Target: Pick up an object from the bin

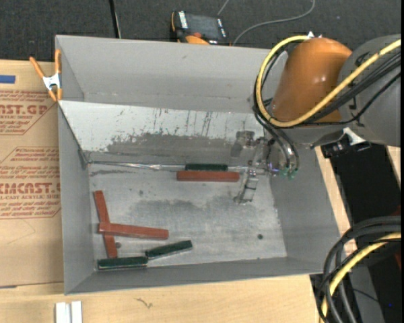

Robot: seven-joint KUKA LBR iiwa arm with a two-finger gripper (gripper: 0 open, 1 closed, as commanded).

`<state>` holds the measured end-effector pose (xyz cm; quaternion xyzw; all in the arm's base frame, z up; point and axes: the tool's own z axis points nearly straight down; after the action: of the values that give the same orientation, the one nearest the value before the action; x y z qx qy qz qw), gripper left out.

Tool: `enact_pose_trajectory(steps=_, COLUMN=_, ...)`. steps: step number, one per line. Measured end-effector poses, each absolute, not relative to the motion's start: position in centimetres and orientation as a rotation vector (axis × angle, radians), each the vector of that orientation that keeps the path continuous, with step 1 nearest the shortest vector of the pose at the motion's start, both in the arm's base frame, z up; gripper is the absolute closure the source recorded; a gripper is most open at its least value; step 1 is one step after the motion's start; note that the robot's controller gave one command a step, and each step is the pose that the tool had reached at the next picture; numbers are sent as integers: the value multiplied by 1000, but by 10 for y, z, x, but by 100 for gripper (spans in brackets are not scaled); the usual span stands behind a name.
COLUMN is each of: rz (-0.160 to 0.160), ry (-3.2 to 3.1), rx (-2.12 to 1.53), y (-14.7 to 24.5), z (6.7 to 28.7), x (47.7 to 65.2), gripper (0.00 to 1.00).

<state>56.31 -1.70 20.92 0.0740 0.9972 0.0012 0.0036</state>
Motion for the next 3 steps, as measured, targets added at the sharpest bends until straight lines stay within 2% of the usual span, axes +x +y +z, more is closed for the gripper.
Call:
enact_pose_trajectory(steps=1, rz=2, ry=3133, rx=278, y=18, z=147, x=568, gripper=0)
enact_pose_trajectory(steps=2, rz=5, ry=3115, rx=369, y=57, z=174, x=586, gripper=0)
enact_pose_trajectory(steps=3, rz=0, ry=3090, rx=605, y=97, z=104, x=527, gripper=0)
